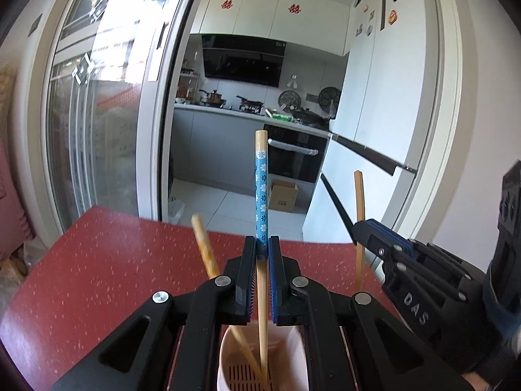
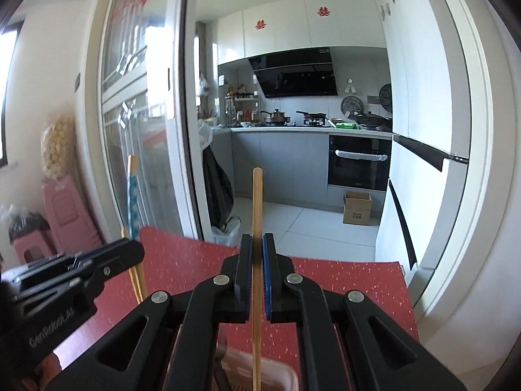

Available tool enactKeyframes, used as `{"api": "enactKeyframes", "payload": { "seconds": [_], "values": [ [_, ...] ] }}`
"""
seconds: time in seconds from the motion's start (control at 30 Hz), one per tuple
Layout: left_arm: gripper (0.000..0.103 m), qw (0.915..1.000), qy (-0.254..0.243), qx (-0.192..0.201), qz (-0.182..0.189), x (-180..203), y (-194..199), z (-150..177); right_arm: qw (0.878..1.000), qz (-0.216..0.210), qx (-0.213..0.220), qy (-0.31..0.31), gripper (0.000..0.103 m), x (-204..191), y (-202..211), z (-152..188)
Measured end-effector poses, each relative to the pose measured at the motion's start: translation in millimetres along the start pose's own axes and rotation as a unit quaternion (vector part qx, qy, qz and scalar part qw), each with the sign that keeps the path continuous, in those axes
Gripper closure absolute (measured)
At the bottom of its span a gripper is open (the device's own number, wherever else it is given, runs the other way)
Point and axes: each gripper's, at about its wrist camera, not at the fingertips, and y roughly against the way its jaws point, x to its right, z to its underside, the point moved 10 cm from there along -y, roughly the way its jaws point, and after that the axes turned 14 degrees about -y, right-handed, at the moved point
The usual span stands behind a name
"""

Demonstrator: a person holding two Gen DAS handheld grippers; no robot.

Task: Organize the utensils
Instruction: 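Lift both chopsticks into the pink caddy and open both tools, then move both tools back over the remaining spoons and chopsticks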

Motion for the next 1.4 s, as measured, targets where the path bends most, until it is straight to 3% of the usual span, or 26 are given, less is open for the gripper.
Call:
{"api": "enactKeyframes", "payload": {
  "seconds": [0.2,0.53,0.63,0.7,0.83,0.87,0.9,0.97,1.03,1.4],
  "values": [
    [0.066,0.9996,-0.004,-0.025,-0.012,-1,-4,20,1.000,-0.001,-0.020,0.016,0.097,-3,-2,25],
    [0.066,0.9984,-0.025,-0.040,-0.032,-2,5,32,0.997,-0.012,-0.070,-0.011,0.096,2,-14,35],
    [0.066,0.9979,-0.024,-0.047,-0.037,-6,12,36,0.997,-0.012,-0.077,-0.019,0.087,4,-12,36],
    [0.066,0.9977,-0.023,-0.050,-0.040,-7,17,38,0.996,-0.014,-0.080,-0.025,0.075,5,-9,36],
    [0.065,0.9975,-0.027,-0.055,-0.034,-7,33,46,0.996,-0.014,-0.081,-0.036,0.069,7,5,33],
    [0.063,0.9972,-0.030,-0.059,-0.035,-6,38,49,0.996,-0.015,-0.082,-0.041,0.065,9,10,33],
    [0.038,0.9969,-0.030,-0.064,-0.034,-6,42,53,0.995,-0.016,-0.084,-0.046,0.059,10,14,34],
    [0.000,0.9967,-0.023,-0.068,-0.038,-7,53,59,0.994,-0.017,-0.092,-0.062,0.054,14,25,38],
    [0.000,0.9978,-0.019,-0.053,-0.036,-5,75,66,0.992,-0.020,-0.099,-0.075,0.053,17,36,44],
    [0.000,0.9880,-0.036,-0.146,-0.035,10,128,152,0.978,0.006,-0.174,-0.113,0.043,39,97,111]
  ]
}}
